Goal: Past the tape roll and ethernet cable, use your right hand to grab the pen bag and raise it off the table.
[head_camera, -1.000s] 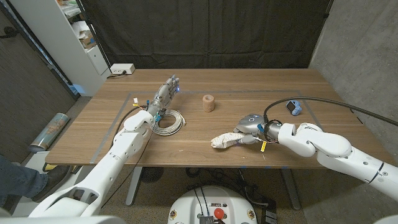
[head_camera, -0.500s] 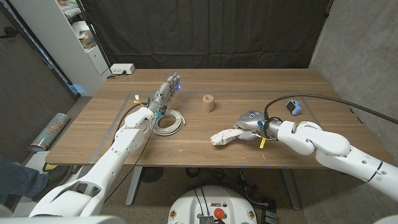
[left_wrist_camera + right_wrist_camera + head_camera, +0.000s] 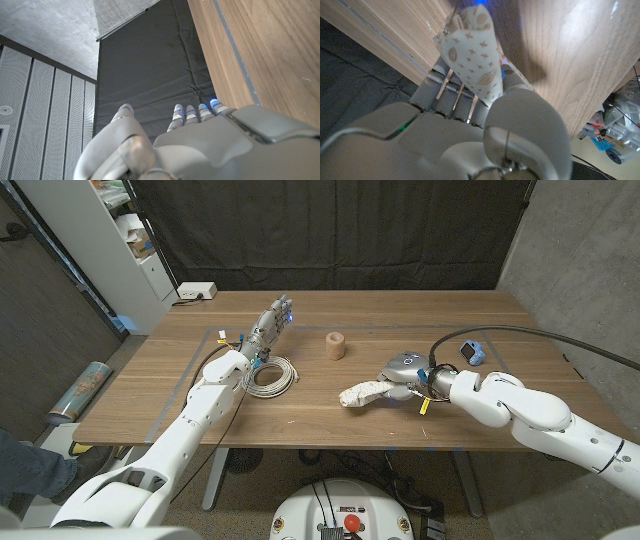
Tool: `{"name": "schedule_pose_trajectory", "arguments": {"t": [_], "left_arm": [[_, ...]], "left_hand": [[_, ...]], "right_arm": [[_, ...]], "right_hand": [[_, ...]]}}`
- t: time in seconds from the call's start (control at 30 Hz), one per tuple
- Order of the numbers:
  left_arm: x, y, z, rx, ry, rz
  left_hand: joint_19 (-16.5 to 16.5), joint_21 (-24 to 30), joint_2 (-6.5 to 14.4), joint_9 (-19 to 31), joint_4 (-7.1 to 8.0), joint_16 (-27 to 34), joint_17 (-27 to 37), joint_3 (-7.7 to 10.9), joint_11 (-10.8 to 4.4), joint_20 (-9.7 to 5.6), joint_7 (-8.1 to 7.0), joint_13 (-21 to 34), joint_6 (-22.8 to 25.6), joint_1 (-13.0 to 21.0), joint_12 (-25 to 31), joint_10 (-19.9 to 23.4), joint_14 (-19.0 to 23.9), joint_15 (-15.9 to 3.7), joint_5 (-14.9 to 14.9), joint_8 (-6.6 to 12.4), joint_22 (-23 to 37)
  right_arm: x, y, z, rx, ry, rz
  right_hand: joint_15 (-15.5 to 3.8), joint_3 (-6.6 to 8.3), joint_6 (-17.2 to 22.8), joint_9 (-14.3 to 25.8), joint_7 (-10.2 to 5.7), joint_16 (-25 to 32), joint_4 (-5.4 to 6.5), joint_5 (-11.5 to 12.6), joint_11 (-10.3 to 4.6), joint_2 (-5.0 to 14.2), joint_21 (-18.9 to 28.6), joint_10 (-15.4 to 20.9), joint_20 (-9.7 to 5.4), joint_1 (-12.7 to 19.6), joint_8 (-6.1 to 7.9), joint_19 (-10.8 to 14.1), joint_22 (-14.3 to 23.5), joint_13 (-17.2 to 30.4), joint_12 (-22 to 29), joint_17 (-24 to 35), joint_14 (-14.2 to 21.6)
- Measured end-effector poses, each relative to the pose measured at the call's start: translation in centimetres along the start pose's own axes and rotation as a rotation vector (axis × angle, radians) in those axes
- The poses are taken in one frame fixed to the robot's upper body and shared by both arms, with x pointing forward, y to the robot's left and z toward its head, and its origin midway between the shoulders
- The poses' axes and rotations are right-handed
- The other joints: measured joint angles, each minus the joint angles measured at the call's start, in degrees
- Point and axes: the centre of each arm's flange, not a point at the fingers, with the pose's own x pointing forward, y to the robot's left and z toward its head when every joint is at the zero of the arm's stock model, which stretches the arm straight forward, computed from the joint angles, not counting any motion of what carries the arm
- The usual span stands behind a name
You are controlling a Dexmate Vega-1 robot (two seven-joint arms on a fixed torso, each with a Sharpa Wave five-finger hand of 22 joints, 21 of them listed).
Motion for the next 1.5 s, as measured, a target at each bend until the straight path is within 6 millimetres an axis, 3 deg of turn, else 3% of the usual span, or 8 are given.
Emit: {"name": "schedule_pose_trajectory", "arguments": {"t": [0.27,0.53,1.5], "left_arm": [[-0.2,-0.2,0.1,0.004,-0.003,-0.008],[-0.8,-0.3,0.3,0.008,-0.009,-0.012],[-1.8,-0.9,0.6,0.006,-0.028,-0.017]], "left_hand": [[0.0,-0.21,0.23,0.0,-0.09,0.0,0.0,-0.09,0.0,0.0,0.0,0.0,0.0,-0.24,0.0,0.0,0.0,0.0,0.0,0.0,0.0],[0.0,-0.43,0.23,0.0,-0.09,0.0,0.0,-0.09,0.0,0.0,0.0,0.0,0.0,-0.24,0.0,0.0,0.0,0.0,0.0,0.0,0.0],[0.0,-0.66,0.23,0.0,-0.08,0.0,0.0,-0.08,0.0,0.0,0.0,0.0,0.0,-0.23,0.0,0.0,0.0,0.0,0.0,0.0,0.3]], "right_arm": [[-0.3,-0.5,-0.1,-0.002,0.011,-0.011],[-1.2,-1.6,0.2,-0.011,0.013,-0.046],[-3.1,-5.1,0.4,-0.015,0.04,-0.168]], "right_hand": [[-0.13,0.23,0.07,-0.01,0.08,-0.59,-0.23,-0.43,0.03,0.45,0.0,-0.03,-0.2,0.45,-0.05,0.2,-0.03,-0.02,-0.38,0.0,-0.17],[0.31,0.48,0.06,-0.02,0.08,-1.43,-0.47,-1.25,1.26,0.45,0.0,-1.27,-0.51,0.45,-0.44,0.5,-0.31,-0.02,-1.25,-0.17,-1.18],[0.31,0.71,0.05,-0.04,0.08,-1.81,-0.24,-2.45,1.25,0.68,-0.34,-1.26,-1.02,0.68,-0.89,1.02,-0.5,0.0,-2.15,-0.01,-1.17]]}}
